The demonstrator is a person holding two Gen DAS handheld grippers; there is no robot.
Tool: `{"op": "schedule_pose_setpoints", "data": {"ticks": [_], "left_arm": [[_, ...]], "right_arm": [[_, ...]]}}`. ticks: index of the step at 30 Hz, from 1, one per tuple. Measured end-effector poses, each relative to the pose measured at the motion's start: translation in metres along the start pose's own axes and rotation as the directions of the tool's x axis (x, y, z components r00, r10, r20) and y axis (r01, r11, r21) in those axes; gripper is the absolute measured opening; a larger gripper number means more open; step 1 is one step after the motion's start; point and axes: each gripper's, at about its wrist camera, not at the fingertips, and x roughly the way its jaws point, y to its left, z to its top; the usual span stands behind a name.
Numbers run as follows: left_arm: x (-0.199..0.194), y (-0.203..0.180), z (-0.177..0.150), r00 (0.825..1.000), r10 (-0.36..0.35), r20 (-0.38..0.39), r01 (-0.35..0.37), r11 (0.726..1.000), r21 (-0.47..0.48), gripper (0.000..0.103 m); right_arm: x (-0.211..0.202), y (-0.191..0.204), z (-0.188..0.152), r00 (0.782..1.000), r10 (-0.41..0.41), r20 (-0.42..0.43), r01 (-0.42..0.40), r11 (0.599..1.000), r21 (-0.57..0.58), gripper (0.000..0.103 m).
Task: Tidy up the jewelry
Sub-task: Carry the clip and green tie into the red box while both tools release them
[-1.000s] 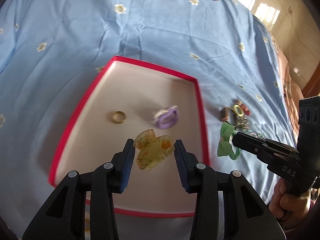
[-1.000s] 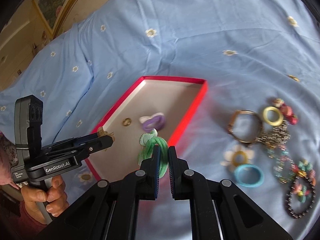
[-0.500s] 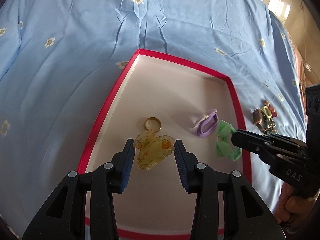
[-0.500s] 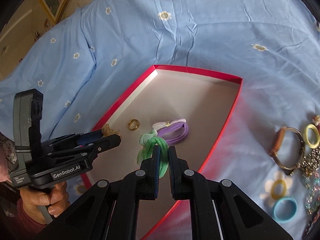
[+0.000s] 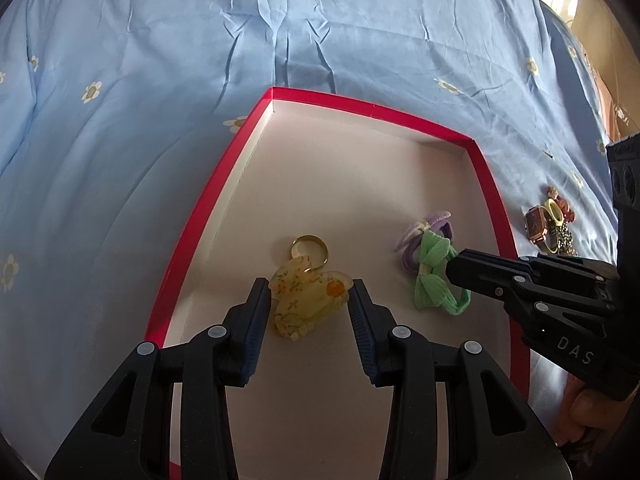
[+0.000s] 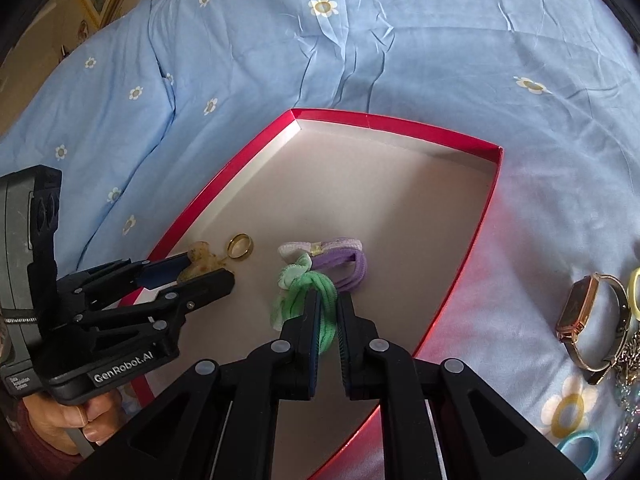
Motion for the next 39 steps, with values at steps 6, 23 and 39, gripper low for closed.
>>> {"op": "schedule_pose_setpoints", "data": {"ticks": [6,23,39], "left_arm": [[0.000,-0.002,-0.001,1.000,0.008,0.004,-0.008,1.000,0.005,0.038],[-0.018,-0.001,-0.003,0.999,-0.001,0.032,0.001,1.000,-0.017,0.048],[-0.055,-0.037,-0.029,0.992,-0.117,0.052,0.119,0.992,-0.037,0.055]], "right_arm": [[-0.002,0.002,0.000,1.000,0.002,0.003,-0.002,1.000,-0.001,0.012],[-0.021,0.001,0.000,0.999,0.024,0.041,-0.026,0.999,0.028,0.022],[-0.105,-0.041,-0.039,0.989,-0.035,0.145,0.018,0.993,0.120,0.032]]}}
